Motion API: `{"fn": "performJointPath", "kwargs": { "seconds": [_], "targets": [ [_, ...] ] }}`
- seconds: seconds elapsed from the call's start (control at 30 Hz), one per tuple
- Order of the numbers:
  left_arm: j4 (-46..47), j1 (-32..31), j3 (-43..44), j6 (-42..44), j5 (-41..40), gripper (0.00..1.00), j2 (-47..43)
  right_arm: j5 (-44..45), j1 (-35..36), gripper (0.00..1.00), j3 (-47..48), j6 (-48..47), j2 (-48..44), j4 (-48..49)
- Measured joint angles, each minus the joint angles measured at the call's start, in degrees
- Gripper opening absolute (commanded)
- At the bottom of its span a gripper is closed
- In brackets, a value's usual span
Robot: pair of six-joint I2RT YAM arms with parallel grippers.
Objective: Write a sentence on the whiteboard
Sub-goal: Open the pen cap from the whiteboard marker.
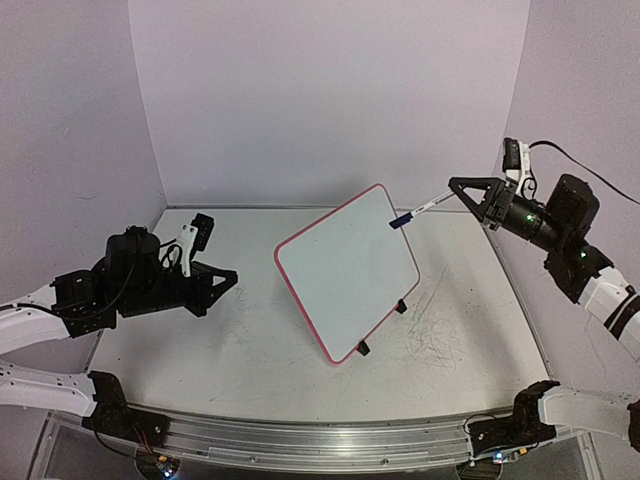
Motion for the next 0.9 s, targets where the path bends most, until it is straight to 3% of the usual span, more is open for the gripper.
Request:
{"fn": "performJointPath", "kwargs": {
  "seconds": [0.17,0.3,0.37,0.5,0.67,0.9],
  "targets": [
    [3.1,0.0,1.7,0.4,11.2,0.42,2.6,-1.0,4.9,0.0,0.0,1.0,4.2,2.5],
    [7.1,0.0,8.5,1.6,21.2,0.63,10.7,-0.4,14.3,0.0,1.0,1.4,10.8,2.5],
    [9.5,0.0,11.6,2.6,25.2,0.68,14.1,0.0,18.1,0.0,1.9,1.9,13.7,2.8],
    [13.1,0.0,14.7,3.6,31.0,0.69,18.5,0.1,22.7,0.0,3.2,3.7,17.3,5.4],
    [15.7,0.0,15.9,3.8,36.0,0.61,22.7,0.0,25.1,0.0,5.1,5.4,19.5,8.6],
    [16.8,-0.1,15.9,3.6,39.7,0.34,24.6,0.0,26.1,0.0,7.2,6.7,21.0,12.2]
  ]
}}
